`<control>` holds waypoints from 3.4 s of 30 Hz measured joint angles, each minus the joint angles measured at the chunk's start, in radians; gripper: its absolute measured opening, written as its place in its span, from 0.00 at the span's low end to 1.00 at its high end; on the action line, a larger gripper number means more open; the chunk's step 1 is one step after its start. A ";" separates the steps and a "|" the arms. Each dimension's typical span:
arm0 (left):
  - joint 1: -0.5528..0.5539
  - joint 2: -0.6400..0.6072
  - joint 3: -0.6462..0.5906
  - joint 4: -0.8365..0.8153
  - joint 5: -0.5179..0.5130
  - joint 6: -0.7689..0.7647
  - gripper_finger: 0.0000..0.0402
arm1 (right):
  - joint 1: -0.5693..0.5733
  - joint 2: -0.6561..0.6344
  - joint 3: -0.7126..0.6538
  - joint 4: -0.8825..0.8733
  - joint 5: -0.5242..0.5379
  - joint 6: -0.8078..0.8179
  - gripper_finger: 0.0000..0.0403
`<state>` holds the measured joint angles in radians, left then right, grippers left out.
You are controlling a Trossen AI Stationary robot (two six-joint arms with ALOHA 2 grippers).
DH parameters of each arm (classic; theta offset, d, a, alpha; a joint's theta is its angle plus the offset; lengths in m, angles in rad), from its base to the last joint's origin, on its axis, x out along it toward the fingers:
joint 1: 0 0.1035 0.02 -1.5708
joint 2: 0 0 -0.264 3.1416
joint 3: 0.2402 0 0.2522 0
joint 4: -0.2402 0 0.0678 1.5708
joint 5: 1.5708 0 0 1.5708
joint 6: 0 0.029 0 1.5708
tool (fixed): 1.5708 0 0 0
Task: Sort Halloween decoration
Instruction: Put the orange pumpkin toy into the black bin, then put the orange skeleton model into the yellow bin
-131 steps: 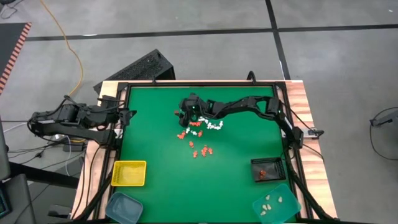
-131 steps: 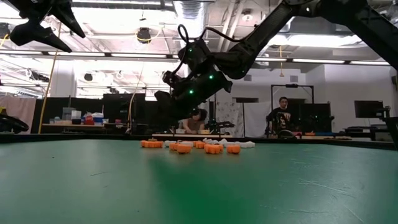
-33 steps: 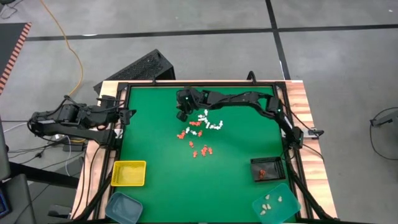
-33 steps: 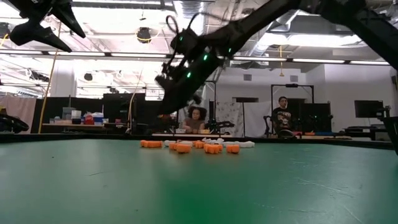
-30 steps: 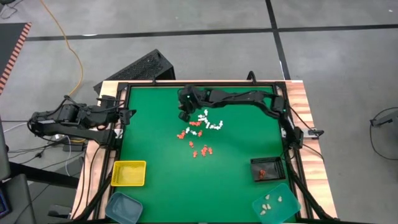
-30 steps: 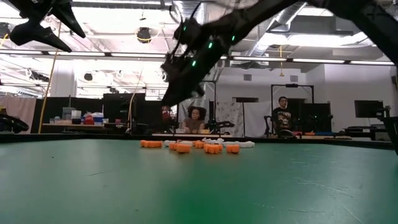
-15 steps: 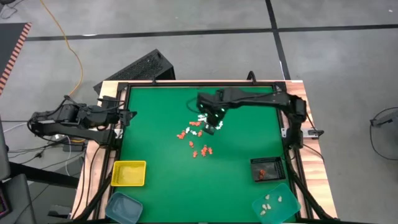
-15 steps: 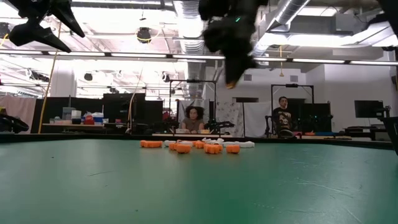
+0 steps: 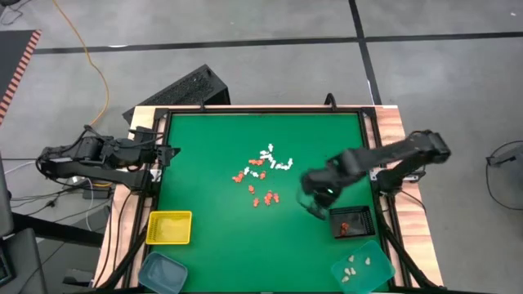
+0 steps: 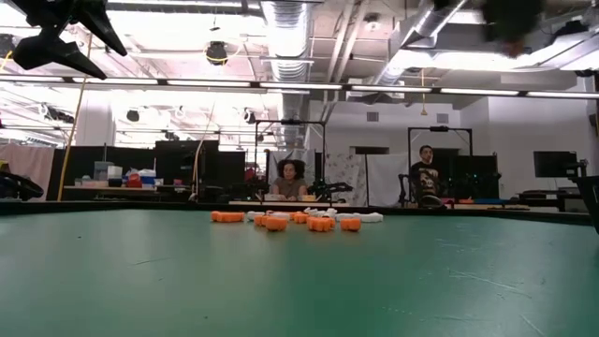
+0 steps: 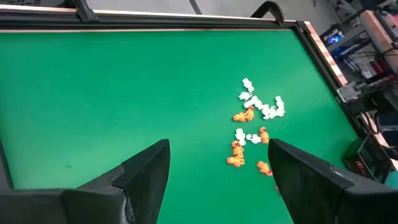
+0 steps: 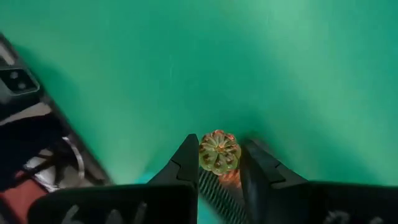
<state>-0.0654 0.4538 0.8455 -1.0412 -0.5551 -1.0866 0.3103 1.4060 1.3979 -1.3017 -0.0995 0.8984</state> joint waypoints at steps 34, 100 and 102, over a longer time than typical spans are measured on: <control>0.000 0.082 0.000 0.000 0.069 0.013 0.65 | 0.439 -0.175 -0.420 0.106 0.043 0.830 0.51; 0.000 -0.020 0.055 -0.135 0.193 0.123 0.65 | -0.135 0.387 -0.061 0.562 0.306 0.169 0.38; 0.000 -0.025 0.055 -0.135 0.215 0.132 0.65 | -0.125 0.422 -0.062 0.571 0.294 0.177 0.38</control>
<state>-0.0658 0.4284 0.9001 -1.1759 -0.3404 -0.9546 0.1849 1.8283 1.3359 -0.7306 0.1946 1.0751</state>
